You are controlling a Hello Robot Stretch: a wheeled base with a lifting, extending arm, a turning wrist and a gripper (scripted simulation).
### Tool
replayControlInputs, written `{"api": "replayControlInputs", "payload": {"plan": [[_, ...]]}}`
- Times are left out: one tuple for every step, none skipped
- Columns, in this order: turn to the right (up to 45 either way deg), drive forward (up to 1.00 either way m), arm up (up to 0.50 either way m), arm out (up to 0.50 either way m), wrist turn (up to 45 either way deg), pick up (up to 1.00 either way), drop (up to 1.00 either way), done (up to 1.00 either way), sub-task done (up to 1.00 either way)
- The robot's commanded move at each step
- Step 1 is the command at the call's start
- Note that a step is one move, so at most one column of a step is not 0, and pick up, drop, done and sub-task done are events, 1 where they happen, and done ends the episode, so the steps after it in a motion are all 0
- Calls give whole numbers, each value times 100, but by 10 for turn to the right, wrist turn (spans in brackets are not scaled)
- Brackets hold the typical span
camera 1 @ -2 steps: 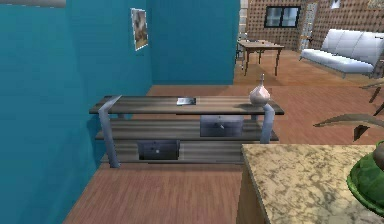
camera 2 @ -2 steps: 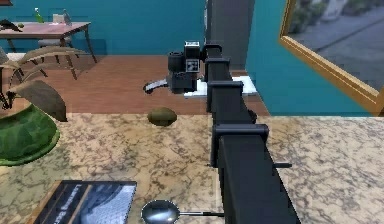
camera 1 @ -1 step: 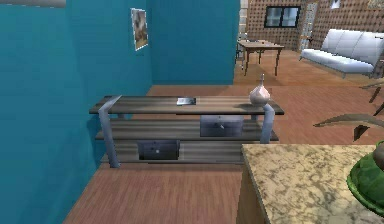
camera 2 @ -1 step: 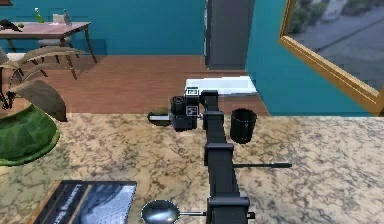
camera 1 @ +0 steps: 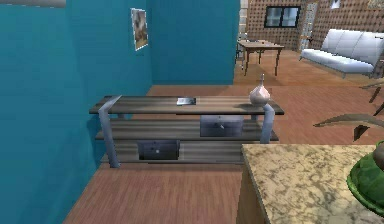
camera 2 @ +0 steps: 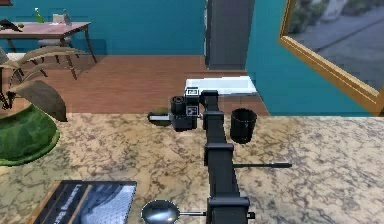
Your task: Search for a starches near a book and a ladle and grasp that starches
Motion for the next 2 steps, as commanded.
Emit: {"api": "replayControlInputs", "payload": {"plan": [[0,0,10,0,0,0,0,0,0],[0,0,0,0,0,0,0,100,0]]}}
